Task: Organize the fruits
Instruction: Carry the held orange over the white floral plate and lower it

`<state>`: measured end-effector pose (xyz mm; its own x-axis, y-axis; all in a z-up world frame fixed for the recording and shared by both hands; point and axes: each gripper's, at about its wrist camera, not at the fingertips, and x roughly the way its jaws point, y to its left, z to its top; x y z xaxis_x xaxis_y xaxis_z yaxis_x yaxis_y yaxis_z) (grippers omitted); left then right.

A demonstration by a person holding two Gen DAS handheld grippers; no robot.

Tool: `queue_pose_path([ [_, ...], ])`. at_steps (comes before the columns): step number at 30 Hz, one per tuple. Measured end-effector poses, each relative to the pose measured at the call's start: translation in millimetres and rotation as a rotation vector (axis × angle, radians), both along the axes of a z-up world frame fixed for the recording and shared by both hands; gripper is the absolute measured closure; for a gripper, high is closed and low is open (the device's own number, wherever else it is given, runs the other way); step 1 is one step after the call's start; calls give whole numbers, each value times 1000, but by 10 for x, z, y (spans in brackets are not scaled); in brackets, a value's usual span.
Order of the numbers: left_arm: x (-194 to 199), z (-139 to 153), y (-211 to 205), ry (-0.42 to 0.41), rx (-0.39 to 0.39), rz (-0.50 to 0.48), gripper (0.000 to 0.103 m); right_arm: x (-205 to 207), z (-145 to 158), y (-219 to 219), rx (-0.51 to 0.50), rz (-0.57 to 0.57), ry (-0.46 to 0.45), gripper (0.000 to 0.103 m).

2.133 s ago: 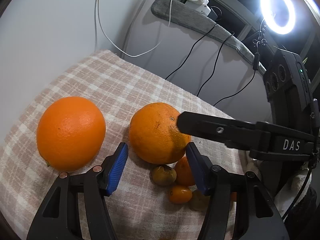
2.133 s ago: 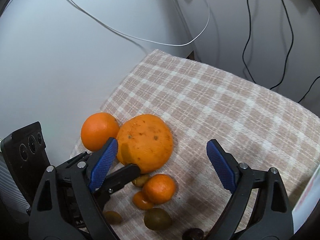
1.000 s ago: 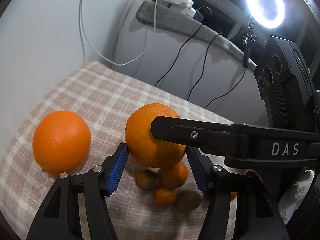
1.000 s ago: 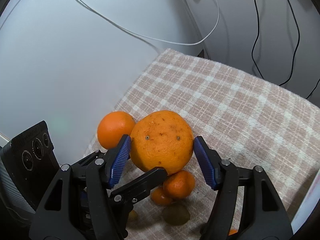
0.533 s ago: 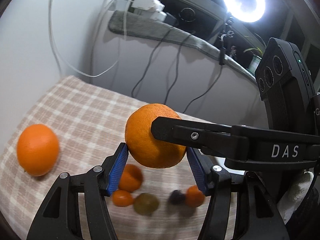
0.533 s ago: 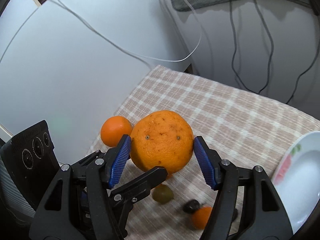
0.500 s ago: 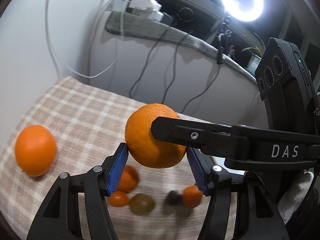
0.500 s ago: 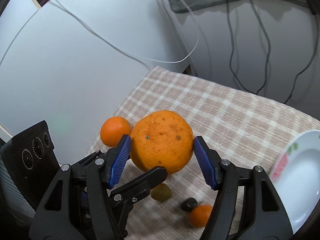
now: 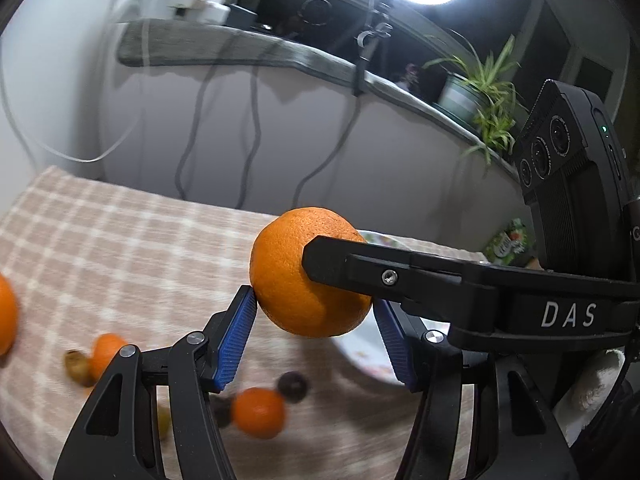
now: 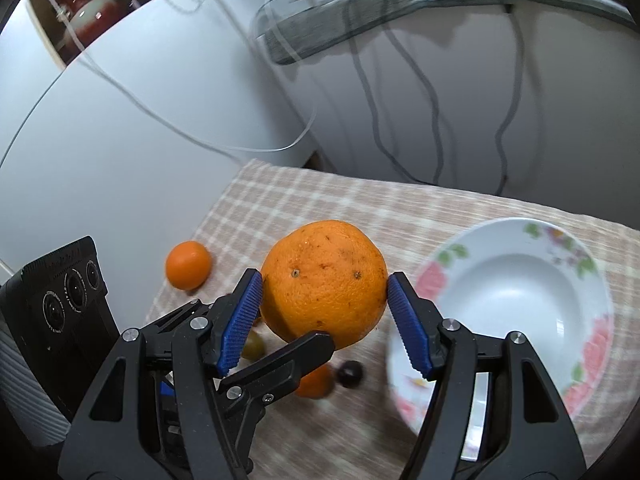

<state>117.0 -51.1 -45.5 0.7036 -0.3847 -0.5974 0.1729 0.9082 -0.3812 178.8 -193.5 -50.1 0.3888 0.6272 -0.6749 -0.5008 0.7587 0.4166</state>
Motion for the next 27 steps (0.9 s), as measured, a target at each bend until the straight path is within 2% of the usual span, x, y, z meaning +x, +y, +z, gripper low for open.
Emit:
queue_pose_path([
  [10,259,-61,-510,37,-2,-97,43,170,-106,-635,3,-108,26,35],
  [27,595,-277,-833,115,15,-146,43,453,-382,-932,10,-187,93,35],
])
